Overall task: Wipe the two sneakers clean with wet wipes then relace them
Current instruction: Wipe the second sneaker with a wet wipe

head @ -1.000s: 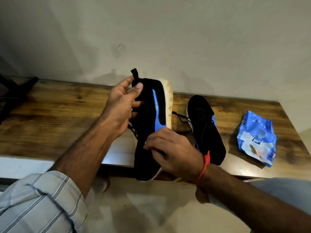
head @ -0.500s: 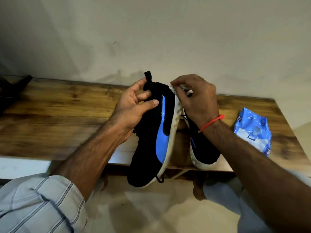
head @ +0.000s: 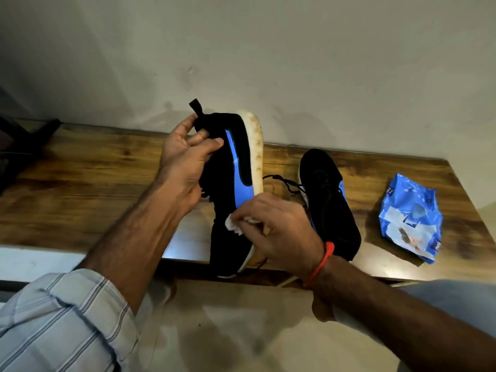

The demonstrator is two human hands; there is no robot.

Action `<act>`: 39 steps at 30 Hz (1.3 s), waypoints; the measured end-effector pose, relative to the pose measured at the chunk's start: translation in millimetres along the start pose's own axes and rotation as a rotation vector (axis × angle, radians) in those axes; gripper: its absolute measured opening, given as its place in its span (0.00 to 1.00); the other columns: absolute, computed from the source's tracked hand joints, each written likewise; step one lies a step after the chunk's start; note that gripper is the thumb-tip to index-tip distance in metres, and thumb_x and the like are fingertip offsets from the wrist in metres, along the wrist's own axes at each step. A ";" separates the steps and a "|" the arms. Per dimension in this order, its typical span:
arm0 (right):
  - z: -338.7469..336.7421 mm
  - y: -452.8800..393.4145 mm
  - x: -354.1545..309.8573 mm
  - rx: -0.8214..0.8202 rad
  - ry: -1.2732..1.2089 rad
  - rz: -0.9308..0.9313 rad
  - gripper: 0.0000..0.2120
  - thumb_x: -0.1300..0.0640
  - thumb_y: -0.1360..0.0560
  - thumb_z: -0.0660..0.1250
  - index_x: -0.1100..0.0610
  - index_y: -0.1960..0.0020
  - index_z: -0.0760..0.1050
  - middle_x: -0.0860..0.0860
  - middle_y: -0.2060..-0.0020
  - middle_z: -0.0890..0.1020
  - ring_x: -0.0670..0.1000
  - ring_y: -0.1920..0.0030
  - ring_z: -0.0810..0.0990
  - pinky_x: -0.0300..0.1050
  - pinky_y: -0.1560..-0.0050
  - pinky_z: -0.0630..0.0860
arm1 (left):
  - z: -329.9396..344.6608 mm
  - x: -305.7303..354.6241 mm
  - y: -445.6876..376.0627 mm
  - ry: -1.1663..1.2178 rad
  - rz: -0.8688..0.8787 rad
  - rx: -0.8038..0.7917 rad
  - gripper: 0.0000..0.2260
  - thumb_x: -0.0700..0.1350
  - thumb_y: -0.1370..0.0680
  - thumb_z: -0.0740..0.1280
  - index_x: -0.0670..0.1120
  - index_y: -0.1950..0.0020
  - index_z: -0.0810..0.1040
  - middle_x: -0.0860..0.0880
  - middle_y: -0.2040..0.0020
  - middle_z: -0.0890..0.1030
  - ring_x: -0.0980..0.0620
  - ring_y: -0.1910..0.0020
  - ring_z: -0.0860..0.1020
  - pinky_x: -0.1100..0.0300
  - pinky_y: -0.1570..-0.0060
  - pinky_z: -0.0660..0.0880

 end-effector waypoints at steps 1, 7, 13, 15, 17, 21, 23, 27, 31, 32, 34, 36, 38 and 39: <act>-8.0 -6.4 5.5 0.049 0.022 0.015 0.03 0.65 0.26 0.72 0.61 0.52 0.82 0.52 0.56 0.83 0.50 0.54 0.82 0.47 0.50 0.78 | 3.2 -3.2 1.1 0.001 -0.007 0.000 0.29 0.27 0.23 0.67 0.44 0.24 0.68 0.46 0.46 0.87 0.50 0.50 0.86 0.57 0.53 0.83; -57.7 -44.1 54.0 0.327 0.100 0.212 0.03 0.64 0.27 0.72 0.59 0.55 0.83 0.50 0.59 0.83 0.44 0.57 0.80 0.32 0.53 0.75 | 23.8 -20.9 15.6 -0.030 -0.079 -0.118 0.30 0.27 0.22 0.66 0.47 0.23 0.67 0.47 0.46 0.87 0.53 0.55 0.86 0.61 0.61 0.81; -34.4 -36.9 90.8 0.236 0.064 0.396 0.03 0.62 0.29 0.73 0.56 0.56 0.83 0.48 0.58 0.83 0.48 0.56 0.81 0.42 0.51 0.77 | 17.4 -27.7 12.1 -0.081 -0.157 -0.066 0.31 0.26 0.21 0.63 0.52 0.24 0.63 0.44 0.41 0.83 0.53 0.59 0.84 0.59 0.67 0.81; -12.4 -25.1 87.7 0.128 0.067 0.391 0.04 0.62 0.28 0.73 0.56 0.54 0.83 0.50 0.57 0.83 0.49 0.55 0.81 0.43 0.50 0.76 | 12.4 -35.9 11.1 -0.107 -0.204 -0.035 0.29 0.25 0.21 0.61 0.51 0.27 0.63 0.38 0.35 0.78 0.50 0.58 0.83 0.54 0.65 0.82; 4.8 -16.1 90.1 0.019 0.055 0.416 0.04 0.62 0.27 0.73 0.56 0.53 0.83 0.50 0.55 0.83 0.50 0.53 0.81 0.45 0.48 0.76 | 7.8 -48.3 11.9 -0.142 -0.251 -0.021 0.38 0.24 0.22 0.62 0.54 0.21 0.56 0.37 0.27 0.71 0.45 0.49 0.82 0.46 0.57 0.83; 32.5 -5.1 99.5 -0.176 0.094 0.481 0.07 0.62 0.26 0.71 0.56 0.48 0.83 0.51 0.50 0.83 0.51 0.46 0.79 0.47 0.43 0.75 | 2.7 -66.4 9.4 -0.289 -0.303 -0.044 0.50 0.30 0.23 0.69 0.63 0.18 0.41 0.43 0.19 0.60 0.39 0.30 0.73 0.36 0.39 0.77; 43.8 -0.3 102.0 -0.235 0.133 0.488 0.10 0.63 0.26 0.70 0.57 0.45 0.82 0.52 0.48 0.83 0.53 0.44 0.78 0.42 0.42 0.72 | 3.3 -65.4 8.9 -0.553 -0.257 -0.108 0.54 0.39 0.24 0.75 0.62 0.20 0.33 0.45 0.19 0.61 0.42 0.28 0.71 0.41 0.34 0.75; 47.9 3.9 107.0 -0.227 0.136 0.510 0.11 0.63 0.26 0.70 0.58 0.44 0.81 0.53 0.48 0.82 0.54 0.43 0.78 0.40 0.45 0.70 | 20.0 -59.4 18.4 -1.317 0.001 -0.385 0.55 0.53 0.25 0.76 0.57 0.19 0.32 0.39 0.27 0.72 0.42 0.32 0.75 0.49 0.34 0.73; 48.7 6.0 112.8 -0.229 0.103 0.551 0.09 0.61 0.25 0.71 0.54 0.45 0.82 0.50 0.46 0.82 0.50 0.42 0.77 0.40 0.42 0.72 | 3.6 -67.3 16.2 -1.781 -0.063 -0.509 0.47 0.60 0.23 0.71 0.55 0.17 0.42 0.42 0.23 0.68 0.41 0.22 0.62 0.30 0.26 0.48; 48.0 6.3 113.2 -0.221 0.094 0.561 0.09 0.62 0.25 0.71 0.54 0.46 0.82 0.50 0.47 0.82 0.50 0.43 0.78 0.41 0.41 0.73 | 3.0 -68.5 17.0 -1.737 -0.100 -0.545 0.44 0.57 0.22 0.71 0.54 0.17 0.44 0.42 0.24 0.69 0.42 0.23 0.65 0.33 0.25 0.53; 42.7 6.1 112.7 -0.164 0.058 0.582 0.07 0.62 0.25 0.71 0.54 0.48 0.83 0.49 0.49 0.83 0.48 0.45 0.79 0.44 0.41 0.75 | 8.3 -67.4 19.7 -1.546 -0.128 -0.608 0.38 0.48 0.20 0.71 0.51 0.17 0.52 0.42 0.26 0.72 0.45 0.28 0.72 0.47 0.29 0.70; 33.8 3.1 106.1 -0.062 -0.012 0.583 0.05 0.61 0.25 0.72 0.54 0.51 0.83 0.46 0.53 0.83 0.44 0.50 0.80 0.42 0.45 0.76 | 8.9 -66.7 20.3 -1.417 -0.170 -0.617 0.35 0.41 0.20 0.71 0.50 0.17 0.56 0.44 0.26 0.74 0.48 0.29 0.74 0.59 0.34 0.73; 33.6 0.3 93.7 -0.049 -0.036 0.517 0.04 0.62 0.26 0.72 0.55 0.52 0.83 0.45 0.55 0.83 0.45 0.52 0.80 0.41 0.47 0.77 | 6.2 -69.1 17.4 -1.324 -0.210 -0.596 0.36 0.37 0.20 0.70 0.52 0.17 0.56 0.45 0.28 0.76 0.49 0.29 0.74 0.60 0.35 0.72; 38.2 1.0 87.0 -0.100 -0.001 0.464 0.05 0.63 0.27 0.72 0.56 0.52 0.83 0.47 0.55 0.84 0.46 0.51 0.81 0.40 0.47 0.76 | 4.8 -69.9 15.6 -1.287 -0.214 -0.572 0.37 0.35 0.20 0.69 0.54 0.17 0.56 0.44 0.30 0.78 0.49 0.31 0.76 0.60 0.36 0.73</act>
Point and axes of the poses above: each hand's wrist, its own y-axis away from the middle knuckle, its own z-axis out of the palm, x = y × z, the point moved 8 cm from there along -y, towards the middle knuckle
